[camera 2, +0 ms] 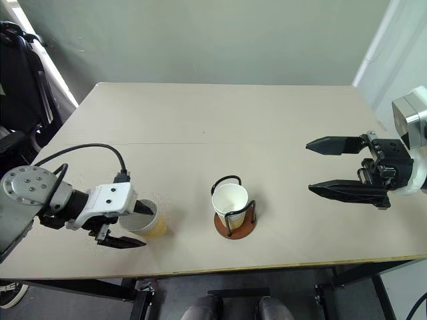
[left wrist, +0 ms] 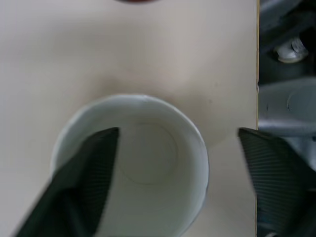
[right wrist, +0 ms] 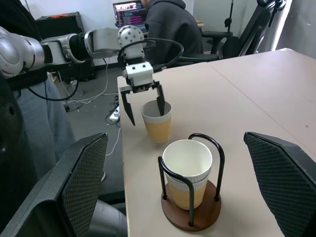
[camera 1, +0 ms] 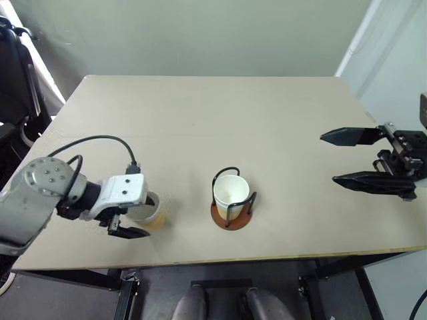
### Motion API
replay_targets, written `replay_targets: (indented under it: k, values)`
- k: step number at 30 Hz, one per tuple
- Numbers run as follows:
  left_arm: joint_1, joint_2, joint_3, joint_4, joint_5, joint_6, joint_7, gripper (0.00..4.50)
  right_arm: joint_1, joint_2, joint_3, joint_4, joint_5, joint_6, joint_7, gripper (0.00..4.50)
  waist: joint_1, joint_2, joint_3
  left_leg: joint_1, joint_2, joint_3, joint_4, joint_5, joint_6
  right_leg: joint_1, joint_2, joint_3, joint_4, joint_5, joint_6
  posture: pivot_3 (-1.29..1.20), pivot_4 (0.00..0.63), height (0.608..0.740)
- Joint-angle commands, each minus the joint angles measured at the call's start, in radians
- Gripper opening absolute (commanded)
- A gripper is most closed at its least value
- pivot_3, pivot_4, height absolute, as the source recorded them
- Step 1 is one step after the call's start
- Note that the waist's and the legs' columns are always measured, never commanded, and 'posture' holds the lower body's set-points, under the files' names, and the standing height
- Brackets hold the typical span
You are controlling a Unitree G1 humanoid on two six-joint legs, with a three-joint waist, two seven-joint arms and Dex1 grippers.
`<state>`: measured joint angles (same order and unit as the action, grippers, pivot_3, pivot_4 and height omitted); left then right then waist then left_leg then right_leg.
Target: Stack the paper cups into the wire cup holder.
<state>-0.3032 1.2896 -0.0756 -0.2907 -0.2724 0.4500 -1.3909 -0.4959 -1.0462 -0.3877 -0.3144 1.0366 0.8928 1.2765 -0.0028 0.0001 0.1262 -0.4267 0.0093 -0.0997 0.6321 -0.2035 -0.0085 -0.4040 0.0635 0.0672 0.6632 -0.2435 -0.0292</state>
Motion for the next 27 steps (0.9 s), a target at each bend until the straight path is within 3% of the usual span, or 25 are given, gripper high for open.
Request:
replay_targets:
  k: [1, 7, 8, 16, 19, 23, 27]
  values:
    - [-0.042, -0.025, -0.035, 0.022, 0.04, -0.024, -0.003, 2.43, -0.018, -0.017, -0.011, -0.003, -0.001, -0.028, -0.007, 4.5, 0.002, 0.0, 0.0, 0.0, 0.0, 0.0, 0.0, 0.0, 0.0, 0.0, 0.0, 0.0, 0.0, 0.0, 0.0, 0.0, 0.15, 0.74]
    - [-0.067, -0.052, -0.063, 0.056, 0.068, -0.045, -0.02, 0.23, -0.012, -0.026, -0.011, -0.005, -0.008, -0.039, -0.012, 4.5, 0.002, 0.0, 0.0, 0.0, 0.0, 0.0, 0.001, 0.0, 0.0, 0.0, 0.0, 0.0, 0.0, 0.0, 0.0, 0.0, 0.15, 0.74]
    - [-0.068, -0.054, -0.064, 0.056, 0.069, -0.046, -0.024, 0.04, -0.008, -0.028, -0.013, -0.007, -0.01, -0.04, -0.012, 4.5, 0.002, 0.0, 0.0, 0.0, 0.0, 0.0, 0.001, 0.0, 0.0, 0.0, 0.0, 0.0, 0.0, 0.0, 0.0, 0.0, 0.15, 0.74]
    - [-0.126, -0.069, -0.016, 0.065, 0.025, -0.058, -0.055, 0.04, 0.021, -0.05, -0.052, -0.027, -0.002, -0.046, -0.017, 4.5, 0.004, 0.0, 0.0, -0.001, 0.0, 0.0, 0.001, 0.0, 0.001, 0.0, 0.0, 0.0, 0.0, 0.0, 0.001, 0.0, 0.15, 0.74]
    - [-0.293, -0.115, -0.008, 0.127, -0.018, -0.059, -0.09, 0.04, 0.021, -0.059, -0.06, -0.024, -0.002, -0.052, -0.016, 4.5, 0.013, 0.0, 0.0, -0.001, 0.0, -0.001, 0.003, 0.0, 0.001, 0.0, 0.0, 0.0, 0.001, 0.0, 0.001, 0.0, 0.15, 0.74]
    - [-0.662, -0.276, -0.035, 0.23, -0.137, -0.008, -0.186, 0.04, 0.012, -0.073, -0.064, -0.013, 0.002, -0.059, -0.004, 4.5, 0.027, 0.0, 0.0, -0.004, 0.0, -0.003, 0.011, -0.001, 0.002, 0.001, 0.0, -0.001, 0.0, 0.003, 0.004, 0.0, 0.15, 0.74]
    - [-0.833, -0.339, -0.165, 0.302, -0.253, -0.074, -0.224, 0.04, 0.023, -0.077, -0.06, -0.033, 0.028, -0.056, 0.028, 4.5, 0.023, 0.001, 0.0, -0.008, -0.002, -0.001, 0.017, -0.004, 0.008, 0.001, -0.002, 0.0, -0.003, 0.005, 0.008, 0.0, 0.15, 0.74]
